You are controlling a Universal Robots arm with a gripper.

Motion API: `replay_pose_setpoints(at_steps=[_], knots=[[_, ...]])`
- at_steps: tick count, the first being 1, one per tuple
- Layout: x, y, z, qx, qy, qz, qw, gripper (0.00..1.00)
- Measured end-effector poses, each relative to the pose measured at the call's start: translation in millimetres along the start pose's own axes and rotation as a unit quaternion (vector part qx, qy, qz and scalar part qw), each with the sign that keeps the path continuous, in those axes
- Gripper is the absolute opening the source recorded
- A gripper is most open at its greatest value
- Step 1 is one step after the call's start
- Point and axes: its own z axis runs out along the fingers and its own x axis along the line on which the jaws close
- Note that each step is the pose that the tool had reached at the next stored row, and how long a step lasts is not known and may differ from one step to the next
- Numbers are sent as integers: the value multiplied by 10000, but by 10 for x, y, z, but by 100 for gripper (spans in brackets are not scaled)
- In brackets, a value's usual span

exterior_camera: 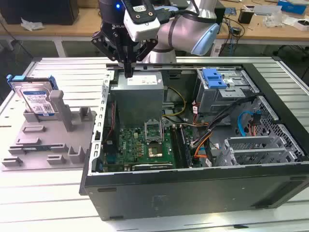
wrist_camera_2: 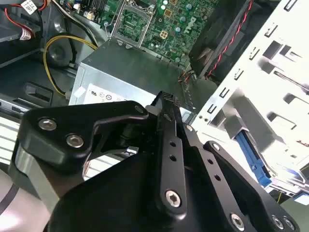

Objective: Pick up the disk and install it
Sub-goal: 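Reach for the disk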

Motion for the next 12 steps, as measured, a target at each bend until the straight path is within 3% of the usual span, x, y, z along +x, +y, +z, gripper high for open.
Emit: replay_pose_setpoints(at_steps=[12], knots=[[0,0,0,0,0,0,10000,11]])
